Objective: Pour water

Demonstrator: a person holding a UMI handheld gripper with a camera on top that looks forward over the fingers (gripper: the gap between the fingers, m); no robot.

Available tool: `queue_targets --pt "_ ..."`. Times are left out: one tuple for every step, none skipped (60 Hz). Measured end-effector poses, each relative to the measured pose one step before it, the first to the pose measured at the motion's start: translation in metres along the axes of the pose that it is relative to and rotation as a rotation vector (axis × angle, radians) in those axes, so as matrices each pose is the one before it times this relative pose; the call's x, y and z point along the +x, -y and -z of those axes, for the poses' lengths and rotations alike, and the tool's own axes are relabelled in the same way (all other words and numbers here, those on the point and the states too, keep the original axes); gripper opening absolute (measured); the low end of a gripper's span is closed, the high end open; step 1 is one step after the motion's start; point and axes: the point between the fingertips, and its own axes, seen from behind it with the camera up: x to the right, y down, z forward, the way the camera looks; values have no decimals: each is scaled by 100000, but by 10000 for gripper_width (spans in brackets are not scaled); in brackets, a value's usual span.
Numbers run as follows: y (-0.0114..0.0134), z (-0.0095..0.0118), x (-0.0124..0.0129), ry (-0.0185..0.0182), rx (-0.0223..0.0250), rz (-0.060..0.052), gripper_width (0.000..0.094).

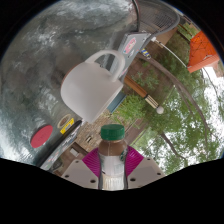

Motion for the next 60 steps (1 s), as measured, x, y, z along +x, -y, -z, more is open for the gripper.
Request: queue_targets --pt "10 159 61 -88 -89 1210 281" --pt "93 -248 -2 147 69 991 282" --pt "16 174 12 37 19 687 282" --pt "79 122 -9 130 116 650 281" --pt "650 256 -483 -751 -717 754 282" --pt "53 172 -15 98 220 295 280" --pt "54 172 24 -62 237 199 280" --pt "31 172 34 -149 195 468 281" --pt "-454 -889 383 1077 904 -4 281" --pt "-23 154 2 -77 65 556 282" --pt "-24 130 16 -160 122 540 282" --pt "4 103 2 -94 161 440 282" --pt "-33 93 -2 -80 82 328 282" --pt "118 -514 -109 251 -114 -47 282" --pt "-80 47 -78 184 -289 -314 282" --pt "-107 -25 -92 363 -314 -675 282" --pt "-166 0 -90 569 -116 -948 281" --pt "-161 -5 -41 493 48 -1273 282" --pt "-272 366 -64 -49 255 -1635 281" --pt "323 -681 88 -28 241 -2380 283" --pt "-224 81 310 -694 -5 -3103 281" --pt "95 -178 180 -1323 -396 -4524 283" --pt "-349 91 502 -1080 -351 -4790 283" --pt "-402 109 495 -959 -485 -5630 282" --pt "-251 -459 533 -272 -58 -5351 282" --pt "-398 120 552 -720 -409 -7314 281" --pt "-419 132 487 -611 -326 -8189 283" --pt "-102 -393 245 -100 -390 -9027 283" --pt "-456 165 467 -148 -559 -9846 284" --pt "-396 153 535 -144 -292 -10438 283" --pt "-101 -377 -19 390 -169 -10772 284" --pt "-349 212 402 360 -104 -11026 283" --pt "-228 152 382 327 355 -11042 282" --pt "-139 -355 -130 717 355 -10690 282" --pt "-347 205 409 207 157 -10622 282" --pt "-248 -208 117 212 239 -10473 284" --pt "-426 199 271 614 4 -10255 284" --pt "-317 190 42 1340 338 -10112 284" --pt "-358 58 -227 2390 315 -9493 284" --pt "-410 -437 -539 3380 -46 -8803 282" --pt "242 592 588 -656 2920 -9560 282" --pt "-1668 -811 -1825 3163 -734 -8240 283" --pt "-514 -388 -284 2372 -586 -7834 284" --pt "-458 -302 75 1485 -190 -7624 284" --pt "-128 1131 1202 1822 -944 -7936 284" --pt "-1466 -110 -626 -215 2199 -7814 284" --pt "-862 -376 -342 2190 -2859 -1446 285" --pt "-575 -306 -429 -336 949 -4447 283" --pt "-459 -149 356 -2 192 -2592 283" --pt "-464 -171 333 -65 44 -1544 283" --pt "-470 -198 331 -161 -33 -1215 284" --pt "-669 -313 -141 -80 60 -980 283" --pt "-444 -201 99 295 -329 278 283" --pt "-495 -213 77 313 -211 -110 283" --pt "-488 -233 45 418 -303 -29 282" --pt "-849 -191 239 110 -74 -785 283" --pt "-570 -217 130 109 -521 523 283" --pt "-549 -225 175 -177 -463 417 283" --pt "1324 -541 693 -33 -551 -161 283" --pt "-352 -268 32 -68 -341 74 283"
